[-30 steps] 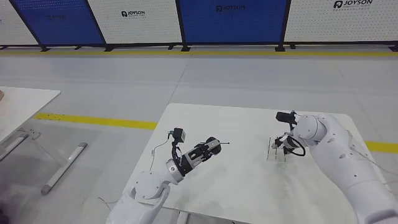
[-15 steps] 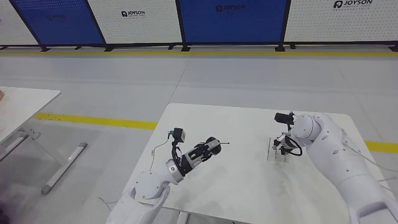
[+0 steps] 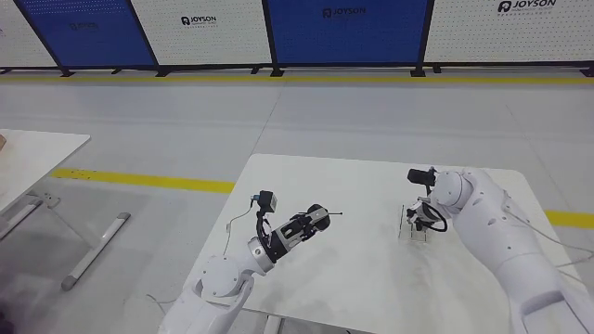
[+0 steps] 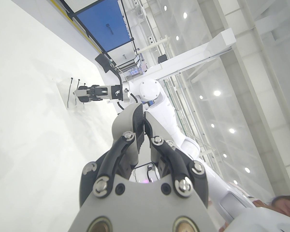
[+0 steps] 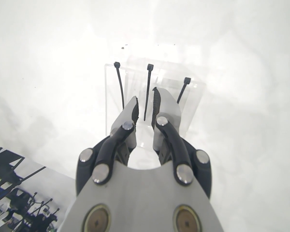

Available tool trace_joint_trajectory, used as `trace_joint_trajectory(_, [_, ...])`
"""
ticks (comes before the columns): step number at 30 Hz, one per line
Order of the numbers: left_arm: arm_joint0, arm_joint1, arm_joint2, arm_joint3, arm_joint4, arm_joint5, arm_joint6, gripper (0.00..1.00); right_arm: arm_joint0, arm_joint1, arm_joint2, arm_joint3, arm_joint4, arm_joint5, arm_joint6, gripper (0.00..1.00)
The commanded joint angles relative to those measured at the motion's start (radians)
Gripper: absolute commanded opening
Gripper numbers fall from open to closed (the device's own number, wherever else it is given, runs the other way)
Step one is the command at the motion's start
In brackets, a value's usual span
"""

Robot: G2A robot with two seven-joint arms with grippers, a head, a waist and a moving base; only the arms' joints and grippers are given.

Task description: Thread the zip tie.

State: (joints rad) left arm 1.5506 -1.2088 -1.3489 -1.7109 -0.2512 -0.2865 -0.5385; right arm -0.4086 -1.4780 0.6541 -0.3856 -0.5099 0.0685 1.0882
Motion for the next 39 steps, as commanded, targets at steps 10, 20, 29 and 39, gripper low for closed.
trace_joint_trajectory(10, [0.0, 0.0, 0.0, 0.0, 0.0, 0.0, 0.0, 0.0, 0.026, -0.036, -0.009, 0.074, -0.007, -0.024, -0.012, 0.11])
trace_joint_trajectory(20, [0.0, 0.0, 0.0, 0.0, 0.0, 0.0, 0.0, 0.0, 0.039, -0.055, -0.007, 0.121, -0.011, -0.043, -0.022, 0.0])
trace_joint_trajectory(29, [0.0, 0.0, 0.0, 0.0, 0.0, 0.0, 0.0, 0.0, 0.049, -0.057, 0.007, 0.134, -0.006, -0.082, -0.031, 0.0])
trace_joint_trajectory(39, [0.0, 0.0, 0.0, 0.0, 0.0, 0.0, 0.0, 0.0, 0.045, -0.044, 0.019, 0.11, -0.025, -0.097, -0.03, 0.0])
